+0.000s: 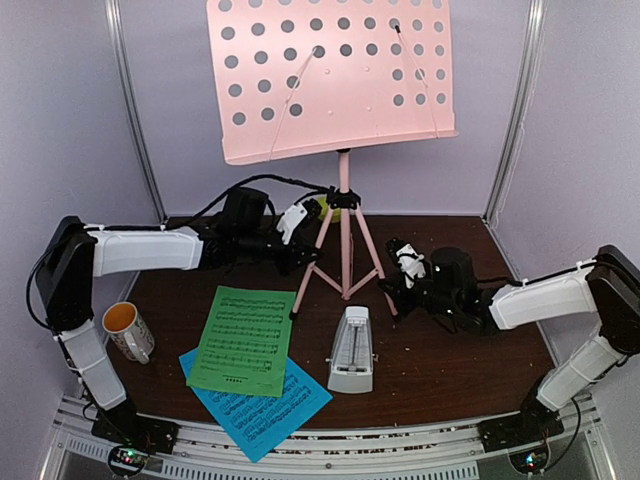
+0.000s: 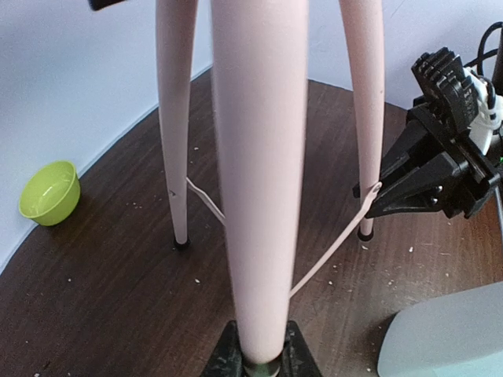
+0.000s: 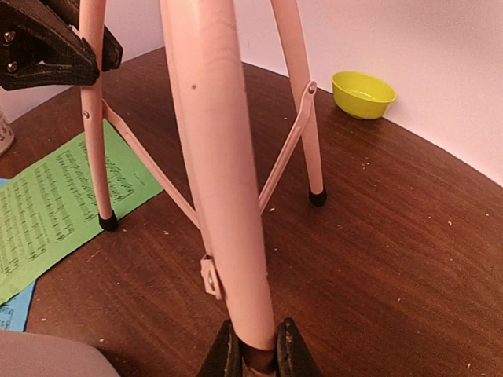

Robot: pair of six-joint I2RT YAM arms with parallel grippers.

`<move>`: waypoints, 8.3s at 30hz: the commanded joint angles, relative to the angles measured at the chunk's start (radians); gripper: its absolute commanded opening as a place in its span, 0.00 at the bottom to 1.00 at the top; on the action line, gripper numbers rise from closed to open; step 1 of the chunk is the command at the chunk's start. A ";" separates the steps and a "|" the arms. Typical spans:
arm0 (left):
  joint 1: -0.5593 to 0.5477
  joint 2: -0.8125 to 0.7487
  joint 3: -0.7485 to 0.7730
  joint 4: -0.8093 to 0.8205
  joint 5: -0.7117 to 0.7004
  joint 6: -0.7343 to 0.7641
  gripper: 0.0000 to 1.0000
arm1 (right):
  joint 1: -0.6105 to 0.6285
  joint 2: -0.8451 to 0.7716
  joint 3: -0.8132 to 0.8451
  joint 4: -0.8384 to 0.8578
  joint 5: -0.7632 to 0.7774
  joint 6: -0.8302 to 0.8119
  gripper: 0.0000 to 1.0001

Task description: Set up the instrument practice props

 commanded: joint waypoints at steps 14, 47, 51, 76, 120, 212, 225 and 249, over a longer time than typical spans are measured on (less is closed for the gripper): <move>0.108 0.149 0.273 0.052 -0.054 0.004 0.00 | -0.116 0.179 0.268 -0.201 0.195 0.029 0.00; 0.114 0.153 -0.025 0.243 0.089 0.067 0.69 | -0.124 0.197 0.250 -0.192 -0.110 -0.038 0.54; 0.113 0.209 0.023 0.223 0.102 0.063 0.68 | -0.125 0.236 0.283 -0.210 -0.105 -0.040 0.54; 0.122 0.187 0.004 0.127 0.054 0.072 0.00 | -0.126 0.245 0.280 -0.284 -0.032 0.044 0.00; 0.277 0.216 0.067 -0.065 -0.024 -0.061 0.00 | -0.110 0.236 0.332 -0.496 0.180 0.166 0.00; 0.429 -0.122 -0.156 -0.050 -0.080 -0.263 0.95 | 0.048 -0.130 0.240 -0.588 0.091 0.302 0.71; 0.428 -0.608 -0.364 -0.284 -0.386 -0.500 0.98 | 0.042 -0.493 0.125 -0.640 0.282 0.231 1.00; 0.246 -0.906 -0.695 -0.569 -0.296 -0.757 0.98 | 0.215 -0.664 0.185 -0.721 0.120 0.298 1.00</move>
